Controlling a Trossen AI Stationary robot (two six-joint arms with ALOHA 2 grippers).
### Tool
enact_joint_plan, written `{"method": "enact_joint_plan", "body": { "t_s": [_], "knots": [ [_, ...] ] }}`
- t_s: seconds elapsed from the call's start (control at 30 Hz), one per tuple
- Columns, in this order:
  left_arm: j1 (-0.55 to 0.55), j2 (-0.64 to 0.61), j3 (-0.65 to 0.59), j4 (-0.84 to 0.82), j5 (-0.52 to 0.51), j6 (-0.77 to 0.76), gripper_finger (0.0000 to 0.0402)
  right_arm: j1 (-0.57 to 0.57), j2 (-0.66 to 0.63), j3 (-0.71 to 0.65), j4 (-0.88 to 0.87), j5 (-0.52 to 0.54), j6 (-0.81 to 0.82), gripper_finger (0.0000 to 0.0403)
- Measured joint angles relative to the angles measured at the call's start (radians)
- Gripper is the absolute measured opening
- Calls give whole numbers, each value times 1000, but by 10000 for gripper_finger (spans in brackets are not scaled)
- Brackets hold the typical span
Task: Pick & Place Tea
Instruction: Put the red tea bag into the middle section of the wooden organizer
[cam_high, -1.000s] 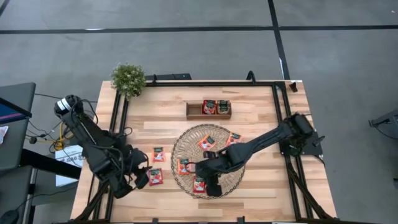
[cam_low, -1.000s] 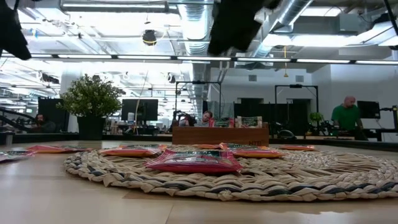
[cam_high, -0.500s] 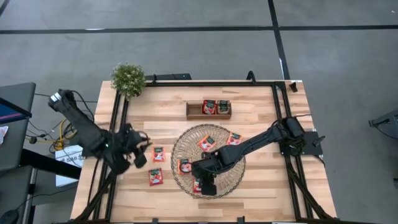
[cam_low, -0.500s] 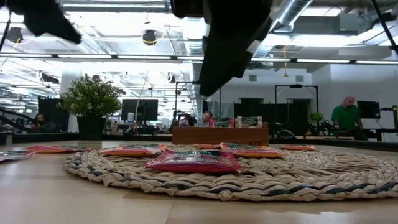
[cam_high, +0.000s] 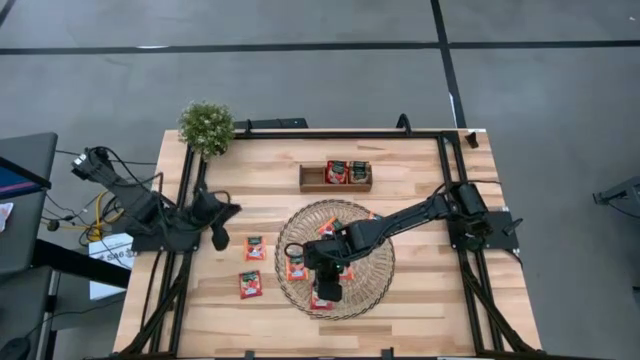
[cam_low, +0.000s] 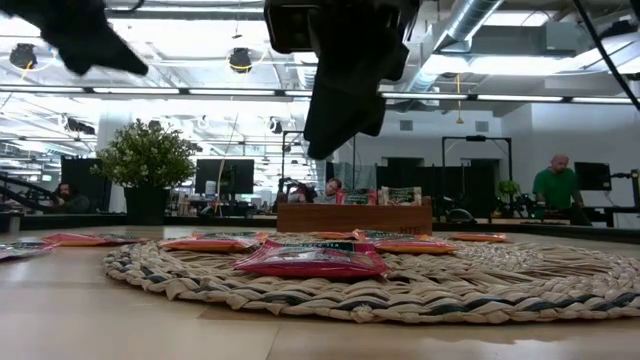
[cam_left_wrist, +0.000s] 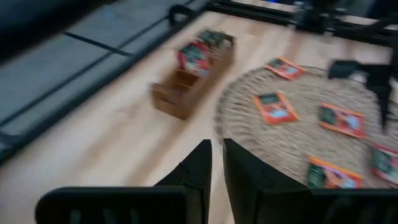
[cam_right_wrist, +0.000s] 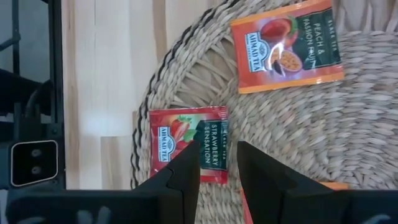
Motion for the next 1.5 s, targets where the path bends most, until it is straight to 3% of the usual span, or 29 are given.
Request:
{"method": "enact_joint_plan", "body": {
  "t_s": [0.13,0.43,0.73,1.07,1.5],
  "knots": [
    [3,-55,-130,195,66,63,32,-5,0,0,-1,0,-1,98],
    [68,-96,-228,307,104,124,32,1,0,0,-39,-7,-2,98],
    [128,-94,-383,617,201,206,33,27,-1,-1,-53,-23,-1,98],
    [143,-95,-394,625,240,206,33,38,-1,-1,-37,-24,-1,110],
    [143,-95,-394,623,240,206,33,30,-1,-1,16,28,-1,209]
  ]
}}
